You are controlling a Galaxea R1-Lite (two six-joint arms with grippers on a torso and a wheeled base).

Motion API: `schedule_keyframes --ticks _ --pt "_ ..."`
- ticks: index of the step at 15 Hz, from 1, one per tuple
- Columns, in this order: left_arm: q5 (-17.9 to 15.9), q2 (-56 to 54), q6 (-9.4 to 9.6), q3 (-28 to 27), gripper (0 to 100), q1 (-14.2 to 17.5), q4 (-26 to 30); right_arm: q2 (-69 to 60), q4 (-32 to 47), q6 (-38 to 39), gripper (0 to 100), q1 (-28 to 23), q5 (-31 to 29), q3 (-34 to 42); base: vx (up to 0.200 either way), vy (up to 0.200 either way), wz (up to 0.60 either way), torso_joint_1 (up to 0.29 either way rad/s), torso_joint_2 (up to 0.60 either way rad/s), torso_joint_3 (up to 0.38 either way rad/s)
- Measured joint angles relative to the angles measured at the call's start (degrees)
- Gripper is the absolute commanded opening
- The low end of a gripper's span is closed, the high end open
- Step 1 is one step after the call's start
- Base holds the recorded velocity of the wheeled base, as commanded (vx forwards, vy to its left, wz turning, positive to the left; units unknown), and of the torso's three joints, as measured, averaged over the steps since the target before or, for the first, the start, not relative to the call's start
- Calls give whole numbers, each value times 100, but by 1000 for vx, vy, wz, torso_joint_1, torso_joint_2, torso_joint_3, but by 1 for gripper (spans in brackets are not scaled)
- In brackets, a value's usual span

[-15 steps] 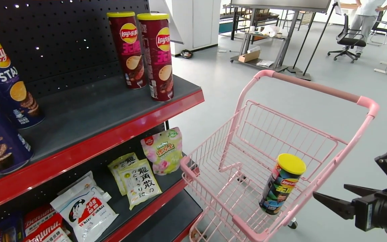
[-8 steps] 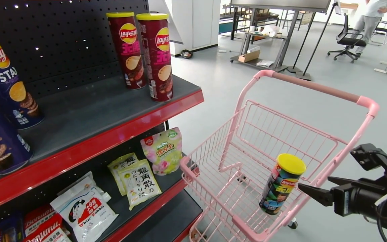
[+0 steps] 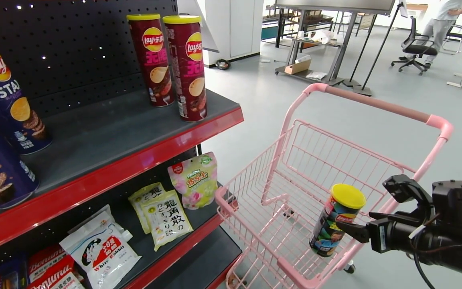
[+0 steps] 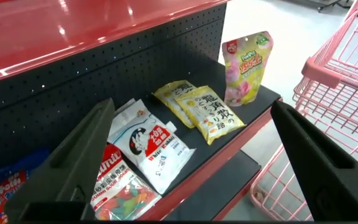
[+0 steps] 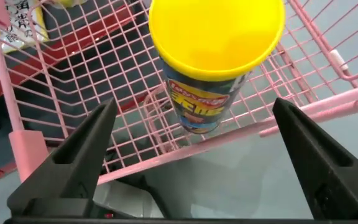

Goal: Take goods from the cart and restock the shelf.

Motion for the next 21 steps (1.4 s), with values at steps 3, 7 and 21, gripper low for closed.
schedule_keyframes --ticks 3,7,21 --pt "-2 0 -2 0 100 0 0 325 -495 1 100 18 -39 -57 0 0 0 0 0 0" --pt "-2 0 0 0 100 -2 0 850 -976 9 100 35 -183 -55 0 0 0 0 0 0" --pt "0 0 0 0 100 -2 0 1883 -1730 26 100 177 -244 -350 0 0 0 0 0 0"
